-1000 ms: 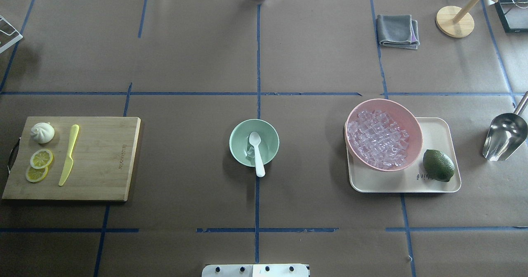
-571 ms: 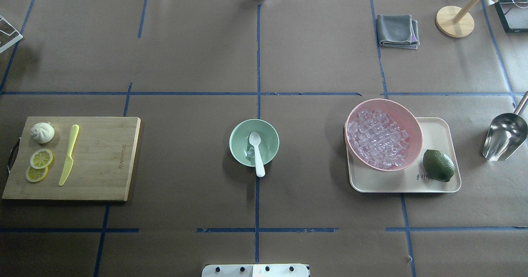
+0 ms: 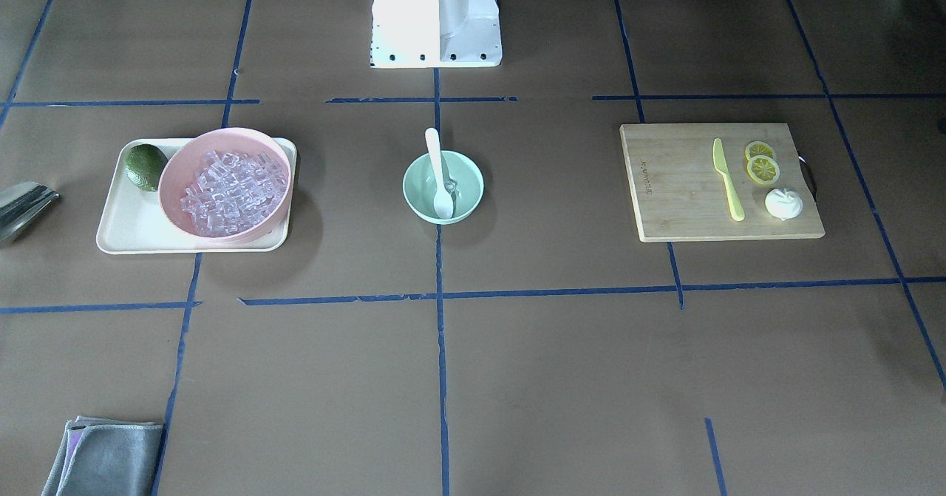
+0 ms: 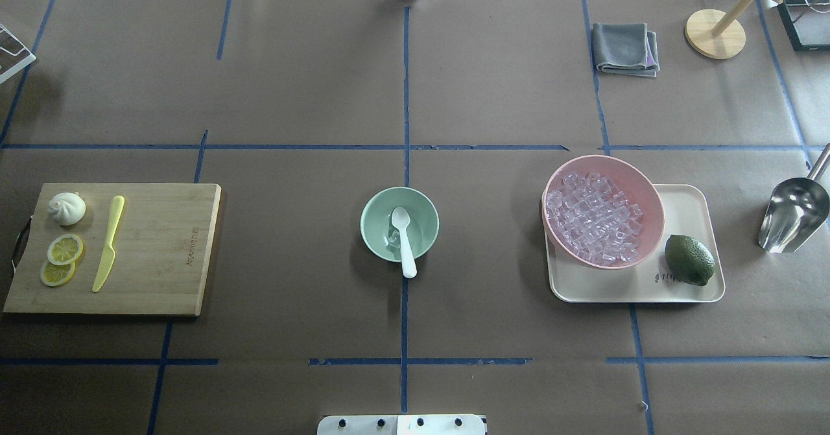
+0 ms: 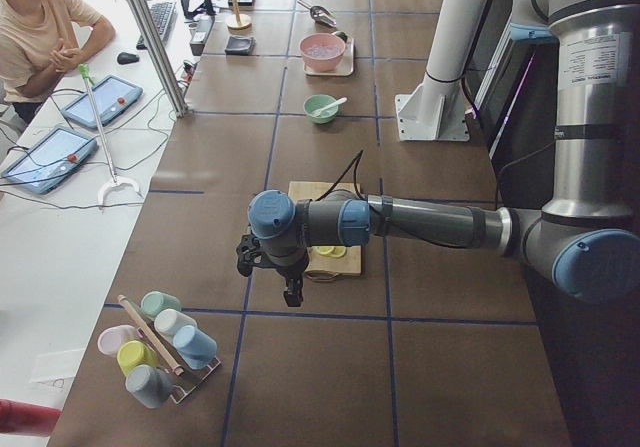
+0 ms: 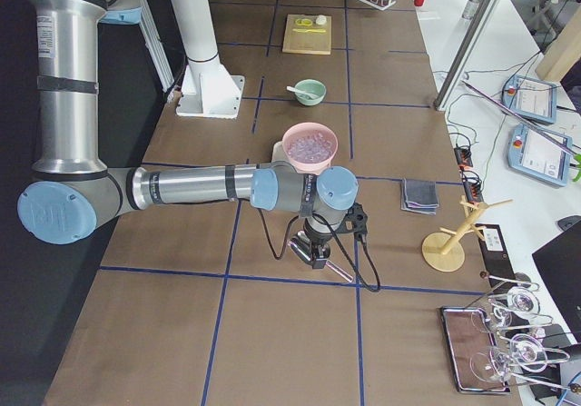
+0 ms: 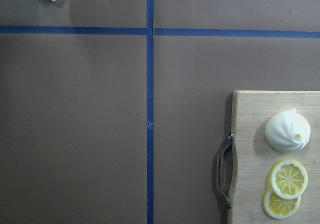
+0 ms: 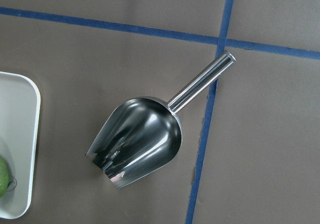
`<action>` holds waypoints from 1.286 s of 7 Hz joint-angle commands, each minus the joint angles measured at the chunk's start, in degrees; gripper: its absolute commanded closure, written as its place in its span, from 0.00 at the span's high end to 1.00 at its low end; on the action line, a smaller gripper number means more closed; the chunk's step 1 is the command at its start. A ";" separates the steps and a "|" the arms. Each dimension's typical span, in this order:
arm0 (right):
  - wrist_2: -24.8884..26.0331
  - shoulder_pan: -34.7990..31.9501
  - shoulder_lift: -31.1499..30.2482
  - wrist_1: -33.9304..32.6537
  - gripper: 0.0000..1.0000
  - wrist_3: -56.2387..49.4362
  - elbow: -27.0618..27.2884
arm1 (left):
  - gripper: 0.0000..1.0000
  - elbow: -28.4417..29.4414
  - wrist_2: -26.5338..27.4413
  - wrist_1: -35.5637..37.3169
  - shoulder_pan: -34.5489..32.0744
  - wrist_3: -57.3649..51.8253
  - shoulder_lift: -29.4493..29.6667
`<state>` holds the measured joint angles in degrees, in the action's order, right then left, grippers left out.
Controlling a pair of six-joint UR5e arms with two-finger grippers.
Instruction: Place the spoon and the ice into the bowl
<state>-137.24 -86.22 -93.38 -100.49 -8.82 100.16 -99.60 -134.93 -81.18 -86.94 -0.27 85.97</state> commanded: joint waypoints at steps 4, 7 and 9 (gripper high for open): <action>0.22 0.00 -0.13 0.03 0.99 -0.14 -0.14 | 1.00 0.82 -4.81 0.50 -0.25 0.19 -0.27; 0.39 0.00 -0.04 0.12 0.99 -0.23 0.13 | 1.00 0.37 -4.21 0.76 -0.51 0.01 -0.45; 0.83 -1.23 -0.13 0.21 0.99 -0.32 0.04 | 1.00 0.29 -4.11 0.76 -0.60 0.01 -0.97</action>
<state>-136.67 -86.89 -93.44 -100.32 -9.11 100.25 -99.39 -139.14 -80.43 -87.50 -0.26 85.30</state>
